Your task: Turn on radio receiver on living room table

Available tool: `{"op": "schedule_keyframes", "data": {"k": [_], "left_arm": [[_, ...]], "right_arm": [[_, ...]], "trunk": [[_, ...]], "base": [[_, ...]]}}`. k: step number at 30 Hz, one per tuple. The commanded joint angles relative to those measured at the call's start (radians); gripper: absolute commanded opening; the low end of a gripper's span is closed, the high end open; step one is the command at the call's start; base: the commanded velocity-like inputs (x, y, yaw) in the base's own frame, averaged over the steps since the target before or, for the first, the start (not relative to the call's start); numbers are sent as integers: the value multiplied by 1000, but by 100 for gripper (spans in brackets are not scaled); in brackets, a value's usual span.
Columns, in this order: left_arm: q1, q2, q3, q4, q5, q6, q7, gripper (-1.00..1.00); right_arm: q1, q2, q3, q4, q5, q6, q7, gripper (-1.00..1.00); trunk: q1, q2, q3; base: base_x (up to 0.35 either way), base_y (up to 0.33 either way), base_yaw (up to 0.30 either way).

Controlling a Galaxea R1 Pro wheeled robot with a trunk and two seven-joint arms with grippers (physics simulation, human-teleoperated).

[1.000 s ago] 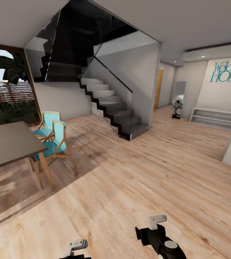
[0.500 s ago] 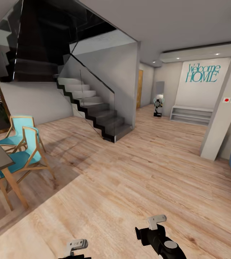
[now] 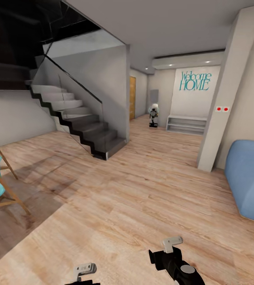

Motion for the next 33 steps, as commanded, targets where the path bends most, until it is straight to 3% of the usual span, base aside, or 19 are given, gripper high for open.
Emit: {"op": "schedule_keyframes", "data": {"k": [1,17,28,33], "left_arm": [[0,0,0,0,1,0,0,100],[0,0,0,-1,2,0,0,100],[0,-1,3,-2,2,1,0,100],[0,-2,26,-2,2,2,0,100]], "right_arm": [[0,0,0,0,0,0,0,100],[0,0,0,0,0,0,0,100],[0,0,0,0,0,0,0,100],[0,0,0,0,0,0,0,100]], "trunk": [[0,0,0],[0,0,0],[0,0,0],[0,0,0]], "base": [[264,-172,-300],[263,-142,-300],[38,-13,-300],[1,0,-300]]}}
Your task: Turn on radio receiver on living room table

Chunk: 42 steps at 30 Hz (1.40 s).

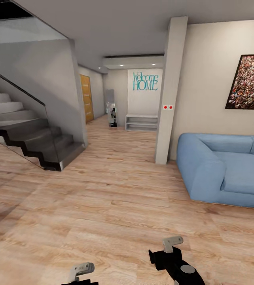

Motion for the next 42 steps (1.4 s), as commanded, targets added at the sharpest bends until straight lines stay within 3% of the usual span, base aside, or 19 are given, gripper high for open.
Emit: {"op": "schedule_keyframes", "data": {"k": [1,17,42], "left_arm": [[0,-1,11,0,1,0,0,100],[0,-1,35,-1,1,1,0,100],[0,-1,37,-2,2,-1,-2,100]], "right_arm": [[0,0,0,0,0,0,0,100],[0,0,0,0,0,0,0,100],[0,0,0,2,0,0,0,100]], "trunk": [[0,0,0],[0,0,0],[0,0,0]], "base": [[0,0,-300],[0,0,-300],[0,0,-300]]}}
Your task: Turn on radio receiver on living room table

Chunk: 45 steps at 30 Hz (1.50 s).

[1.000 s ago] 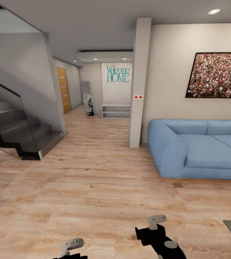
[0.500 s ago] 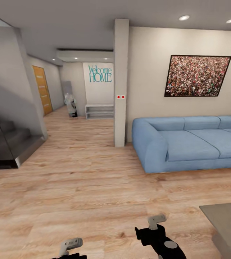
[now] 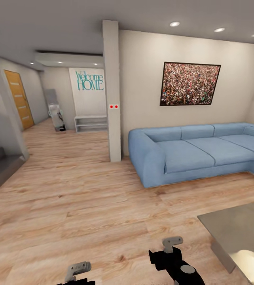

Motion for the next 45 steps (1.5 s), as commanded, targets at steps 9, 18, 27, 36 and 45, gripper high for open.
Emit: {"op": "schedule_keyframes", "data": {"k": [9,18,27,36,45], "left_arm": [[1,0,0,0,0,0,0,100],[0,0,0,0,1,0,1,100],[0,0,0,0,1,0,1,100],[0,0,0,0,1,0,0,100],[0,0,0,0,1,0,0,100]], "right_arm": [[0,0,0,0,0,0,0,100],[0,0,0,0,1,0,0,100],[0,0,0,0,1,0,0,100],[0,0,0,0,1,0,0,100],[0,0,0,0,1,0,0,100]], "trunk": [[0,0,0],[0,0,0],[0,0,0],[0,0,0],[0,0,0]], "base": [[0,0,-300],[0,0,-300],[0,0,-300],[0,0,-300],[0,0,-300]]}}
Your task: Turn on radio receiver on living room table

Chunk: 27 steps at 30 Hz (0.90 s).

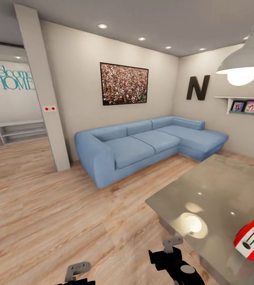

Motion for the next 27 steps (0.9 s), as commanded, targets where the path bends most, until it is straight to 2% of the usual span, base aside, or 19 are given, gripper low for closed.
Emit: {"op": "schedule_keyframes", "data": {"k": [1,27], "left_arm": [[0,0,0,0,0,0,0,100],[0,-1,0,2,0,0,0,100]], "right_arm": [[0,0,0,0,0,0,0,100],[0,0,1,0,0,0,0,100]], "trunk": [[0,0,0],[0,0,7]], "base": [[0,0,-300],[0,0,-300]]}}
